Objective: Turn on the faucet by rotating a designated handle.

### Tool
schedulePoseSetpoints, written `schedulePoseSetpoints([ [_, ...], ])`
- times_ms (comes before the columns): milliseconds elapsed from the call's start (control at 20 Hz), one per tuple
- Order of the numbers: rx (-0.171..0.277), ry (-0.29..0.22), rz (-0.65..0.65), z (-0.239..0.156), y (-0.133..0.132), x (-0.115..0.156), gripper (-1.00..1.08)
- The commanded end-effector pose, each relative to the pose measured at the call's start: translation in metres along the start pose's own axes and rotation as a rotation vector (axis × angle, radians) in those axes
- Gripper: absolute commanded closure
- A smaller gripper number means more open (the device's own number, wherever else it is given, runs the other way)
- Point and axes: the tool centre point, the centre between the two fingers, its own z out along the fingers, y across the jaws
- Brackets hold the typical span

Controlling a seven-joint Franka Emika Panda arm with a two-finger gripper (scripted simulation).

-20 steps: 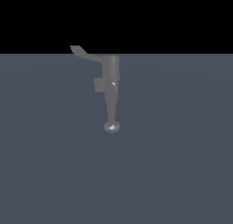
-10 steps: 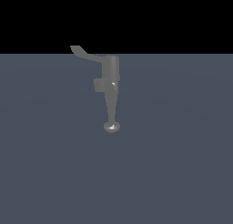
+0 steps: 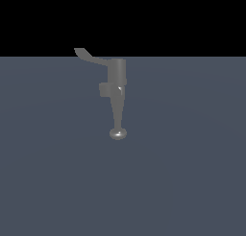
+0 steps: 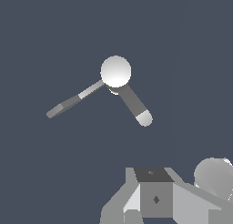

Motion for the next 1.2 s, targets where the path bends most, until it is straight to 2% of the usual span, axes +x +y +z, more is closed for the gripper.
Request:
schedulePoseSetpoints([
  [0,0.002,0.001,0.065,0.006,-0.009,0.006,1.08],
  [1150,0.013,0.039,0.645,0.07,-0.089,0.057,1.08],
])
